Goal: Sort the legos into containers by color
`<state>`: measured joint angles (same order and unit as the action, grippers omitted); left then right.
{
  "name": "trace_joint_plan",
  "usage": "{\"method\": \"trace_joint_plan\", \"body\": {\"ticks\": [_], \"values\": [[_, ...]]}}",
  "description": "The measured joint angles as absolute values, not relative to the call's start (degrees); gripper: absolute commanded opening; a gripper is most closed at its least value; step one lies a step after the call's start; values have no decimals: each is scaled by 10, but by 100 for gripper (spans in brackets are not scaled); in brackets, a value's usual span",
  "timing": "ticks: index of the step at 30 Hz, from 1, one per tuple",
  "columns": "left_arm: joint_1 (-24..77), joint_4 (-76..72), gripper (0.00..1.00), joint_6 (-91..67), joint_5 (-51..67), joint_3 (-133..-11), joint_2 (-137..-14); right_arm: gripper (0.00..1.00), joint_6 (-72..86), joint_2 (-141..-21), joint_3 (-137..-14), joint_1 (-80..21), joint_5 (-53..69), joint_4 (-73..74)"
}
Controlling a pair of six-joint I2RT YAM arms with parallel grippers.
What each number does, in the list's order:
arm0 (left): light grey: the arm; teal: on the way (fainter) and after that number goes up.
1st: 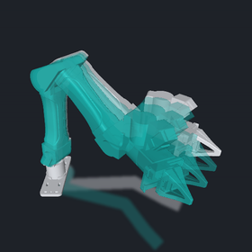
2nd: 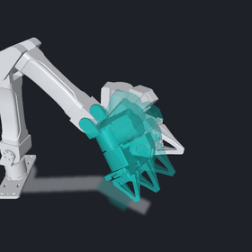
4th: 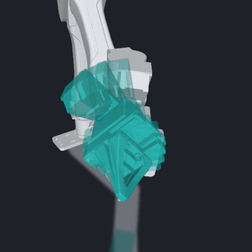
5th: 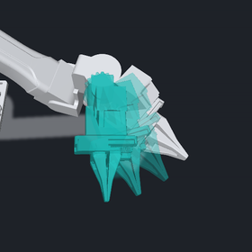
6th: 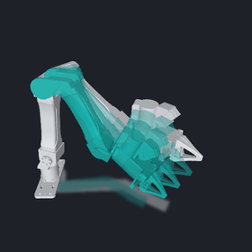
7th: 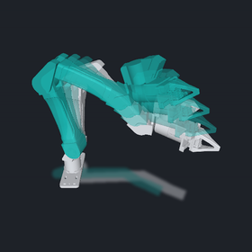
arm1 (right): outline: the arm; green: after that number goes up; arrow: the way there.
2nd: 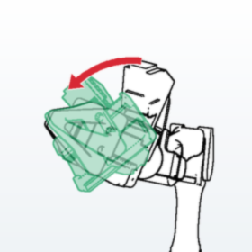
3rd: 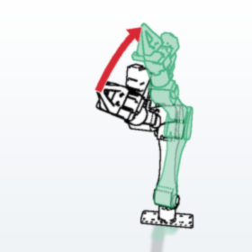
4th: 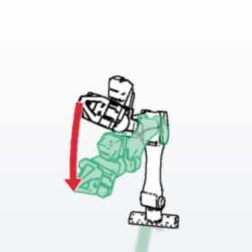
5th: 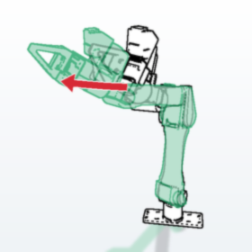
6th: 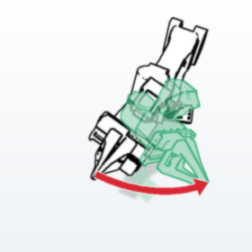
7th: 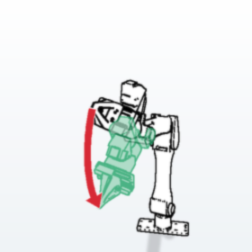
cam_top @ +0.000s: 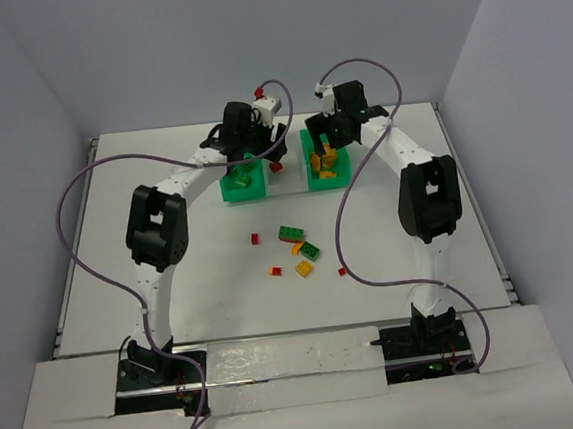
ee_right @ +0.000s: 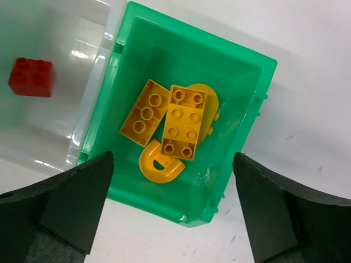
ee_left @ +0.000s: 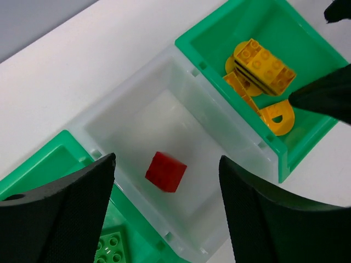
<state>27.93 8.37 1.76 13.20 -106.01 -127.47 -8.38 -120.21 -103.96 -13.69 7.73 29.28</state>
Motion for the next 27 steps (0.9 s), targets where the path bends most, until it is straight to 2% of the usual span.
{"method": "trace_joint_plan", "body": {"ticks": [4, 8, 10, 11, 16, 19, 22, 27], "values": [[279, 103, 84, 17, 132, -1079, -1267, 99, -87, -1181, -1039, -144, 78, 311], [272, 138, 85, 4, 141, -1084, -1222, 98, -112, -1109, -1024, -157, 90, 333], [260, 152, 97, -11, 160, -1072, -1175, 98, -128, -1062, -1014, -172, 97, 344], [250, 153, 99, -14, 173, -1057, -1144, 98, -136, -1037, -1008, -183, 100, 349], [183, 143, 99, 19, 258, -887, -929, 98, -150, -946, -945, -231, 135, 359], [182, 164, 94, 77, 316, -801, -844, 98, -147, -921, -875, -231, 148, 358], [226, 205, 90, 165, 345, -769, -839, 98, -137, -906, -790, -211, 155, 367], [347, 305, 90, 308, 305, -770, -924, 100, -130, -863, -688, -158, 153, 393]]}}
